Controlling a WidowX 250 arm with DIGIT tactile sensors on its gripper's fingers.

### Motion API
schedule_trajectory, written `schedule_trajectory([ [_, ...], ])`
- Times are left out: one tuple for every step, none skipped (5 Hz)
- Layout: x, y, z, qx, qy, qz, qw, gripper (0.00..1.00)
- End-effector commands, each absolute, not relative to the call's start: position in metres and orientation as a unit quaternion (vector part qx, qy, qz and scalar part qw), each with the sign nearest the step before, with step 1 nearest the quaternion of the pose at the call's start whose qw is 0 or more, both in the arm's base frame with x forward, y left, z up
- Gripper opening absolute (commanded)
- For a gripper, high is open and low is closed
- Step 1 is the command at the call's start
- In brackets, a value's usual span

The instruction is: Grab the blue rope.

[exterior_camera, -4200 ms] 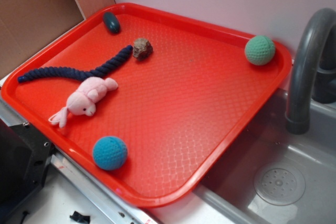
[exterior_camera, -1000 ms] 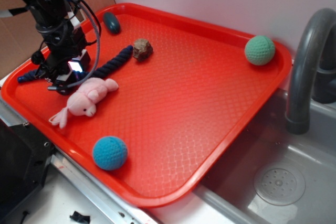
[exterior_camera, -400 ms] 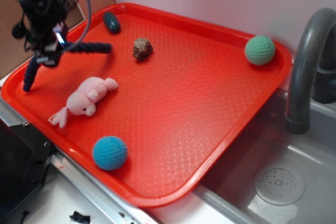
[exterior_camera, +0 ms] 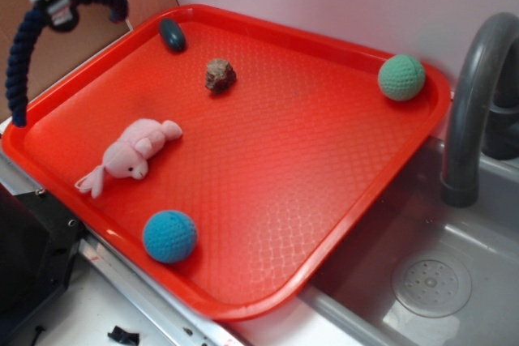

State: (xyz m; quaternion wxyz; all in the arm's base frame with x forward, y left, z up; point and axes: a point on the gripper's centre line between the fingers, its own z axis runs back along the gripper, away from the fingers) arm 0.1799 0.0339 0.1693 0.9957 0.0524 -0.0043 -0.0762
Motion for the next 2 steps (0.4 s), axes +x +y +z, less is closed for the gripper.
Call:
schedule_trajectory([
  [0.2006,-0.0231,0.2148,-0.019,-0.031,0.006,0.999,0.0],
  [0.1999,-0.0322,0.2103,0.01,-0.035,0.0,0.999,0.0],
])
